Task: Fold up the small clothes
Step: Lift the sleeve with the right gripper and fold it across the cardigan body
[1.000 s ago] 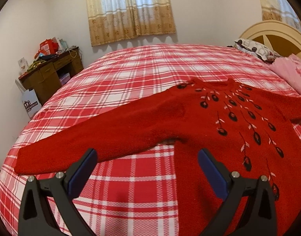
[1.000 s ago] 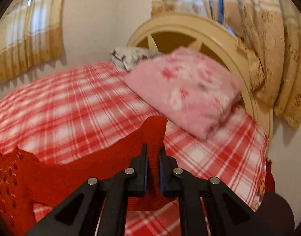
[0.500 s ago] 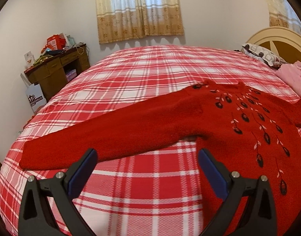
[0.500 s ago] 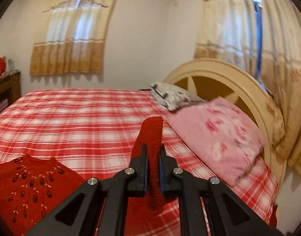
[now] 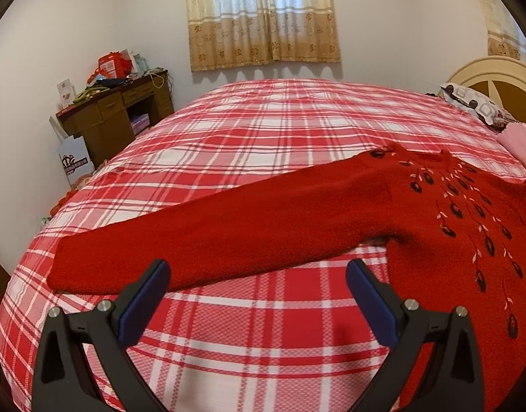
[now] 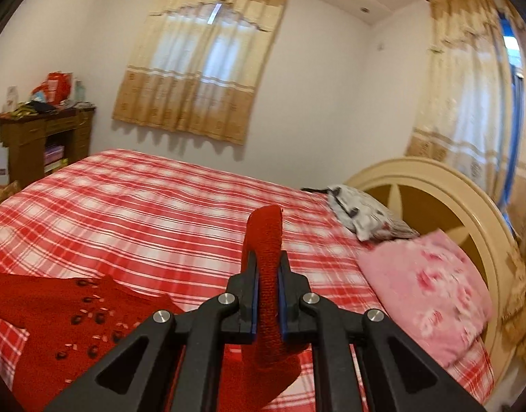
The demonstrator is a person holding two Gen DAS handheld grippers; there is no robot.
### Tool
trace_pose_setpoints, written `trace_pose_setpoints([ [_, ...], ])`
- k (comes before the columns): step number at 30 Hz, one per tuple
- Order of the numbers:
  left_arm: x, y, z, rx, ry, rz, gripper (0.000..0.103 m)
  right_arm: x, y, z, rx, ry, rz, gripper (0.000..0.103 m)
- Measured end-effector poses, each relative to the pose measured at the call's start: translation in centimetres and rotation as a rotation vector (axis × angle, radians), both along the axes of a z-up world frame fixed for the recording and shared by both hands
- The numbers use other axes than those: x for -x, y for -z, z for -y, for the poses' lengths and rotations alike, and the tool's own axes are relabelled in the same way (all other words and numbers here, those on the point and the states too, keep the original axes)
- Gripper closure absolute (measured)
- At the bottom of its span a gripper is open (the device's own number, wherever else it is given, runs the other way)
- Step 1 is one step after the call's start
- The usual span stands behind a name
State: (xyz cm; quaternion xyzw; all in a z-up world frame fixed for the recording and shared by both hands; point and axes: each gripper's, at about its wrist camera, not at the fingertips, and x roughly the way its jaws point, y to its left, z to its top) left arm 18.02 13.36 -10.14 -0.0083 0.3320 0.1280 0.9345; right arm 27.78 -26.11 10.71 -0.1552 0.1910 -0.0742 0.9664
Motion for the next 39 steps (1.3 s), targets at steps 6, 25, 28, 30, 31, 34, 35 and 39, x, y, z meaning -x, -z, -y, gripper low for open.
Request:
trace_pose_setpoints([
  [6,0.3,0.3,-0.9,0.003,-0.01,-0.005,0.0,-1.1,1.0,-4.7,0.027,-0.082,-0.031,0.095],
  [25,1.6,1.6,-3.8,0.052,-0.06,-0.024,0.0,-3.6,20.1,-25.0,0.198,-0.431,-0.366,0.095],
  [28,1.7,1.9,-3.7,0.061,-0.06,-0.032,0.0,-3.8,23.2,-26.6,0.192,-0.439,-0.412,0.091],
  [30,1.7,2.1,-3.5,0.06,-0.057,-0.04,0.0,-3.3,24.5,-27.1,0.173,-0.479,-0.483,0.071],
  [31,1.7,2.2,-3.4,0.057,-0.054,-0.042,0.0,-2.6,24.5,-26.9,0.169,-0.49,-0.479,0.061],
  [34,2.0,2.0,-3.2,0.042,-0.046,-0.041,0.0,-0.8,23.6,-25.2,0.152,-0.506,-0.456,0.06],
  [35,2.1,1.8,-3.2,0.038,-0.046,-0.039,0.0,-0.2,23.1,-24.1,0.143,-0.497,-0.452,0.06],
  [39,1.8,1.0,-3.2,0.037,-0.03,-0.035,0.0,1.5,21.5,-17.3,0.139,-0.405,-0.431,0.06],
])
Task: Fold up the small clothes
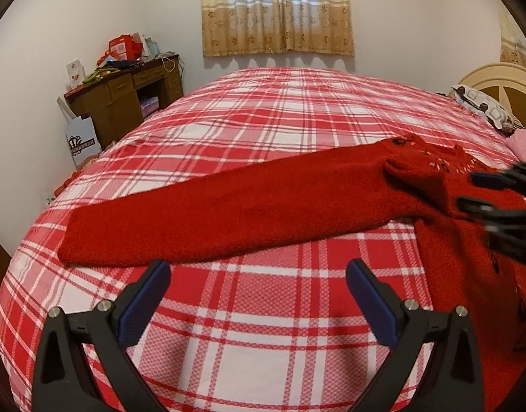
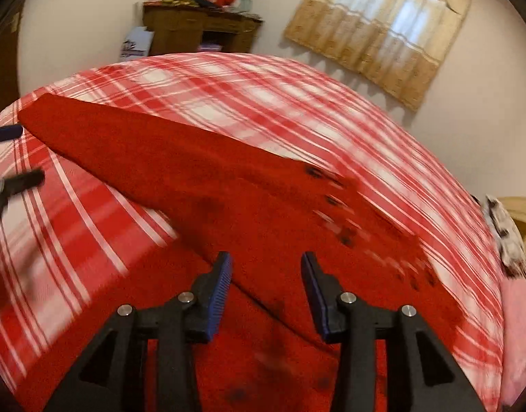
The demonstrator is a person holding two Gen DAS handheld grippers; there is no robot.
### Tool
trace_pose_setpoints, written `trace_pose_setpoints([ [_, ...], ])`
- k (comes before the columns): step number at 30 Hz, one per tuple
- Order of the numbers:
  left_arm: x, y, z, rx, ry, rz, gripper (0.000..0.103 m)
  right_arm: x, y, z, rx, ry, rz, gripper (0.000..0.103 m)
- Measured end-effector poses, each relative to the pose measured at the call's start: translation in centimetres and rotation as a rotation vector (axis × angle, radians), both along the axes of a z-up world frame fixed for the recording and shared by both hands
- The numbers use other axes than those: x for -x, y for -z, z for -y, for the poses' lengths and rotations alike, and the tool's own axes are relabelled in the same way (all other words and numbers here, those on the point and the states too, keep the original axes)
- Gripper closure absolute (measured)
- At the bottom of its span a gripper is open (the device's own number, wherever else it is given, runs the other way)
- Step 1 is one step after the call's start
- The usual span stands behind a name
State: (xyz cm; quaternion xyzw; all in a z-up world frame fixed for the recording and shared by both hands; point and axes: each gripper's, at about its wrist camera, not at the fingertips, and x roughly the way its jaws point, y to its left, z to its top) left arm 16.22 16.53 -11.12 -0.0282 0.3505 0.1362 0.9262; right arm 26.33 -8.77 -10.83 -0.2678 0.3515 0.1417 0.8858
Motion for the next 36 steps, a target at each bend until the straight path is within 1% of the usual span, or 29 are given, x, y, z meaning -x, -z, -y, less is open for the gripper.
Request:
trace_pose_setpoints([
  [3,-0.6,-1.0,0.3,0.001,0.019,0.014,0.0,0.0,-0.2,6.4,0.038,0.133,0.025,0.06],
  [5,-1.2,-1.8,1.1,0.001,0.042,0.024,0.0,-0.4,-0.1,11.5,0.05,0.264,0.027,0.06],
  [8,-2.6,-2.7,2.8,0.001,0.093,0.037,0.0,-0.4,0.2,17.2,0.039,0.356,0.008,0.06],
  [10,-3.8,-3.0,4.0,0.008,0.124,0.035,0.0,-0.2,0.7,18.8,0.066,0.388,0.007,0.06],
  [13,-6.2,-3.0,6.1,-0.006,0.17,0.027,0.0,-0.2,1.0,19.9,0.033,0.378,-0.023,0.06],
  [17,-9.6,-1.4,8.6,-0.033,0.195,-0.015,0.0,-0.5,1.7,19.5,0.022,0.334,-0.043,0.06],
  [20,-11.5,0.4,9.6,-0.048,0.18,-0.068,0.0,-0.8,2.6,19.1,0.071,0.331,-0.017,0.06],
  [21,-12.0,0.9,9.7,-0.049,0.177,-0.084,0.0,-0.9,2.7,19.3,0.053,0.333,-0.017,0.067],
  [22,-12.2,1.4,9.8,-0.047,0.173,-0.094,0.0,-0.7,2.8,19.5,0.026,0.329,-0.023,0.098],
  [23,-12.3,1.6,10.0,-0.043,0.172,-0.1,0.0,-0.5,2.8,19.9,0.014,0.334,-0.023,0.097],
  [25,-12.3,2.2,10.2,-0.035,0.175,-0.114,0.0,0.4,2.8,20.0,0.021,0.323,-0.022,0.097],
  [28,-12.0,2.7,10.5,-0.038,0.182,-0.122,0.0,1.9,3.5,19.7,0.097,0.291,-0.023,0.097],
  [31,-12.0,2.8,10.4,-0.028,0.189,-0.128,0.0,2.0,3.5,20.0,0.121,0.262,-0.033,0.095],
  [34,-12.1,2.9,10.5,-0.03,0.199,-0.131,0.0,1.4,1.8,21.8,0.017,0.285,-0.077,0.094],
  [36,-12.1,2.9,10.5,-0.026,0.203,-0.129,0.0,1.2,0.1,23.1,-0.069,0.296,-0.065,0.094],
])
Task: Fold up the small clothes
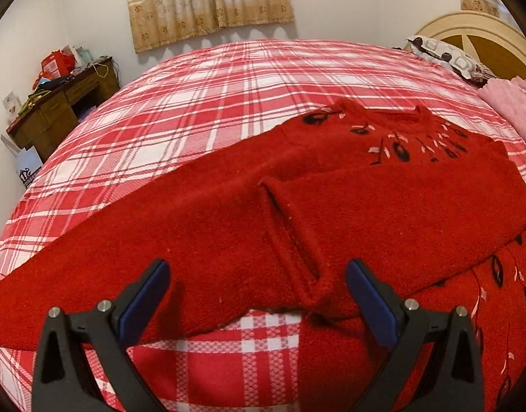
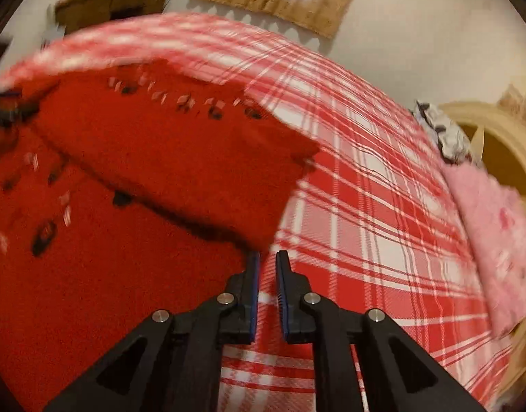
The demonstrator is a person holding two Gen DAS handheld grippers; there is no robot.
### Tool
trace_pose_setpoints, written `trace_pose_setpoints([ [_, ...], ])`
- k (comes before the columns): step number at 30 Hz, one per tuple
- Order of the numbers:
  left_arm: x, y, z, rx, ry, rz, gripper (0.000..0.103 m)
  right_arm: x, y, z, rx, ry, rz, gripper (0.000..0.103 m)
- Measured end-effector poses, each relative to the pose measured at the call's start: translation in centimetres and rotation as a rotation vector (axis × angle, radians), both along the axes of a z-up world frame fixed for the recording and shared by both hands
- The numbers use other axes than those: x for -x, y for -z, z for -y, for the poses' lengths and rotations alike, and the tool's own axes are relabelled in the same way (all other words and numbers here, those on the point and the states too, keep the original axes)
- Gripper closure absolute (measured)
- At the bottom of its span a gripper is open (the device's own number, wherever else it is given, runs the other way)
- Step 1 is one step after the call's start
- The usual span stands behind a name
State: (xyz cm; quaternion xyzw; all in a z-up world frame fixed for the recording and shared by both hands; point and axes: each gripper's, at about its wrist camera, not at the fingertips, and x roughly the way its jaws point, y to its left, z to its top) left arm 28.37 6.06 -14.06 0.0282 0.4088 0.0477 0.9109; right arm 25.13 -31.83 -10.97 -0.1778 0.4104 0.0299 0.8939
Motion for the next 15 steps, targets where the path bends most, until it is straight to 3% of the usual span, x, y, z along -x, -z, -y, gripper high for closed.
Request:
trace_pose_setpoints([
  [3,-0.1,0.1,-0.1,0.017,-0.003,0.001,0.0,-1.7,-2.0,0.9,-0.142,0.036,0.039,0.094],
  [8,0.0,0.0,0.1,0.008,-0.008,0.014,0.0,-8.3,-0.8,0.2,-0.358,0.05,-0.068,0.093],
  [11,0.3,0.1,0.3,-0.007,-0.009,0.023,0.0,-12.9,1.8,0.9,-0.344,0.172,-0.13,0.093],
  [13,0.5,0.1,0.5,-0.022,-0.008,0.029,0.0,-15.6,3.6,2.5,-0.397,0.247,-0.181,0.094],
  [15,0.4,0.1,0.5,-0.027,-0.006,0.03,0.0,-16.5,2.9,2.9,-0.376,0.287,-0.138,0.094],
])
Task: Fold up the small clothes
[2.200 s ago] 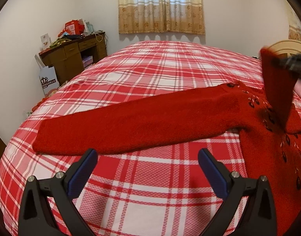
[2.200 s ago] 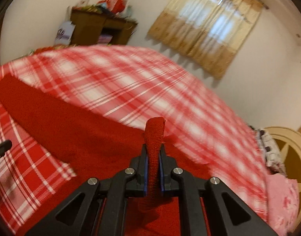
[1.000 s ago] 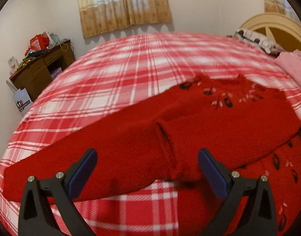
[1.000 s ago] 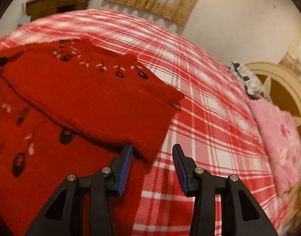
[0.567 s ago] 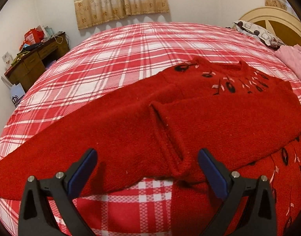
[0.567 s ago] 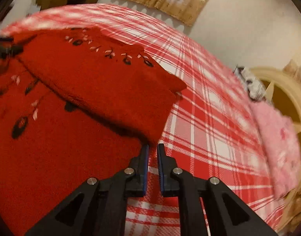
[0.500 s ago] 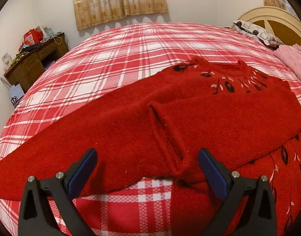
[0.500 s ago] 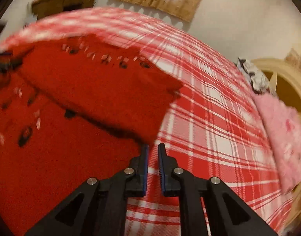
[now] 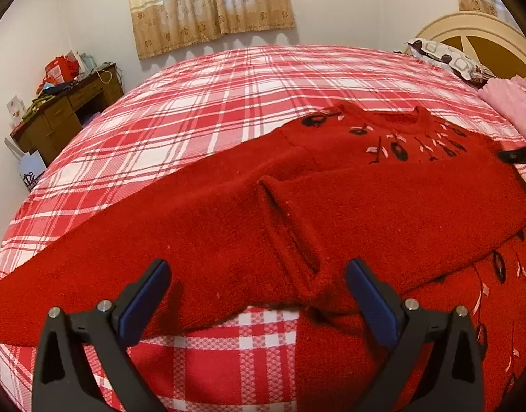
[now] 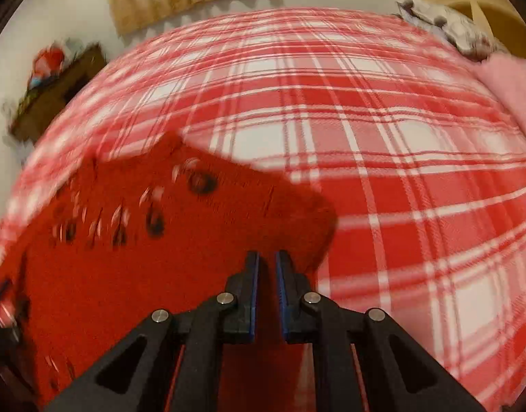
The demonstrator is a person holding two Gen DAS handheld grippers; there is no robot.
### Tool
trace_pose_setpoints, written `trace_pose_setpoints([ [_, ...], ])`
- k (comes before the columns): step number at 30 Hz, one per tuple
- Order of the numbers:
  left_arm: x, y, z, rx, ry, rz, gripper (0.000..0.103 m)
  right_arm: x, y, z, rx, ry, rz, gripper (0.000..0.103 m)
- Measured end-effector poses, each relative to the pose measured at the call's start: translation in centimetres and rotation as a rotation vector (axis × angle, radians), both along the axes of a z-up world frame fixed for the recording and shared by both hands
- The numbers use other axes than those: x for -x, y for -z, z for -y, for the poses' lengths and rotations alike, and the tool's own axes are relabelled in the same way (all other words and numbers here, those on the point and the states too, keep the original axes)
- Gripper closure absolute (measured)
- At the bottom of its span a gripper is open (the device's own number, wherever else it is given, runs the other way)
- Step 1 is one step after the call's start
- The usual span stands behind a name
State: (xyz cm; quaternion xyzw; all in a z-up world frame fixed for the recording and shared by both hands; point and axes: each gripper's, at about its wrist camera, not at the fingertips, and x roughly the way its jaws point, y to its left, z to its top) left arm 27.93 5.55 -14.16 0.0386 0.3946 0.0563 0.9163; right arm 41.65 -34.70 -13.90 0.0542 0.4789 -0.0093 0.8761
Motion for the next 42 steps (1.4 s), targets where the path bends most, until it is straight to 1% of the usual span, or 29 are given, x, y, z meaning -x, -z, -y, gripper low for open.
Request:
trace_pose_setpoints([
  [1,0.0,0.0,0.0,0.002,0.001,-0.001,0.0,-0.1,-0.5,0.0,0.058,0.044,0.016,0.093],
  [2,0.0,0.0,-0.1,0.006,0.001,-0.001,0.0,0.2,-1.2,0.2,0.089,0.089,0.037,0.093],
  [3,0.0,0.0,-0.2,0.011,0.001,-0.001,0.0,0.9,-1.9,0.2,0.071,0.093,0.068,0.093],
  [4,0.0,0.0,-0.3,0.018,0.002,-0.002,0.0,1.8,-2.6,-0.2,0.05,0.067,0.093,0.093],
  [5,0.0,0.0,-0.3,0.023,0.002,-0.002,0.0,3.0,-3.3,-1.1,0.038,0.015,0.111,0.093],
  [6,0.0,0.0,-0.4,0.028,0.002,-0.001,0.0,4.4,-3.7,-2.5,0.042,-0.042,0.117,0.083],
  [7,0.1,-0.1,-0.5,0.031,-0.001,0.004,0.0,5.6,-3.7,-3.4,0.044,-0.084,0.12,0.064],
  [8,0.3,-0.2,-0.4,0.03,-0.002,0.011,0.0,7.2,-3.5,-4.5,0.051,-0.134,0.115,0.056],
  [9,0.5,-0.4,-0.4,0.033,0.004,0.016,0.0,8.3,-3.0,-5.4,0.073,-0.169,0.099,0.053],
  [11,1.0,-0.8,-0.7,0.05,0.005,0.01,0.0,10.2,-1.4,-6.3,0.161,-0.202,0.036,0.053],
  [13,2.0,-1.4,-1.6,0.096,-0.006,-0.001,0.0,11.8,0.4,-5.7,0.162,-0.201,-0.007,0.053],
  [14,2.9,-1.8,-2.3,0.108,-0.009,0.002,0.0,12.2,0.3,-5.1,0.186,-0.187,0.016,0.053],
  [15,3.8,-2.3,-2.9,0.101,-0.015,0.016,0.0,12.8,0.0,-4.9,0.198,-0.175,0.03,0.053],
  [16,4.9,-2.8,-3.6,0.082,-0.024,0.033,0.0,13.2,-0.5,-4.8,0.19,-0.16,0.044,0.053],
  [18,7.2,-3.9,-5.9,0.037,-0.054,0.063,0.0,13.9,-2.0,-5.4,0.196,-0.157,0.114,0.053],
  [20,8.8,-4.7,-8.5,-0.006,-0.107,0.083,0.0,14.0,-2.8,-7.0,0.211,-0.201,0.158,0.053],
  [22,10.3,-5.1,-11.7,-0.065,-0.185,0.094,0.0,13.5,-2.4,-8.4,0.218,-0.23,0.158,0.053],
  [23,10.7,-5.1,-13.0,-0.078,-0.217,0.088,0.0,13.0,-1.9,-8.8,0.213,-0.236,0.143,0.053],
  [25,11.4,-4.9,-16.4,-0.088,-0.299,0.064,0.0,11.9,-0.5,-8.7,0.205,-0.221,0.099,0.053],
  [26,11.9,-4.8,-18.2,-0.091,-0.351,0.057,0.0,11.4,0.4,-8.3,0.224,-0.192,0.065,0.053],
  [27,12.4,-4.8,-19.7,-0.097,-0.396,0.054,0.0,11.3,1.1,-7.5,0.216,-0.166,0.056,0.053],
  [28,13.0,-4.9,-21.2,-0.101,-0.438,0.051,0.0,11.7,1.1,-6.8,0.179,-0.158,0.075,0.053],
  [29,13.5,-4.8,-22.8,-0.096,-0.477,0.044,0.0,12.0,1.1,-6.3,0.157,-0.151,0.087,0.053],
  [30,13.9,-4.7,-24.2,-0.087,-0.507,0.037,0.0,12.4,1.0,-6.2,0.161,-0.148,0.095,0.053],
  [34,14.5,-3.6,-28.5,-0.043,-0.601,-0.001,0.0,13.4,1.3,-6.9,0.209,-0.149,0.13,0.052],
  [36,14.5,-3.2,-29.8,-0.009,-0.63,-0.007,0.0,13.7,1.4,-7.4,0.227,-0.139,0.138,0.052],
  [37,14.5,-3.0,-30.6,0.027,-0.645,-0.007,0.0,13.7,1.3,-7.3,0.229,-0.137,0.14,0.051],
  [40,14.2,-2.7,-31.5,0.099,-0.666,0.008,0.001,13.8,1.4,-7.3,0.233,-0.136,0.147,0.051],
  [42,13.9,-2.6,-31.6,0.118,-0.669,0.012,0.002,13.8,1.3,-7.0,0.219,-0.135,0.15,0.051],
])
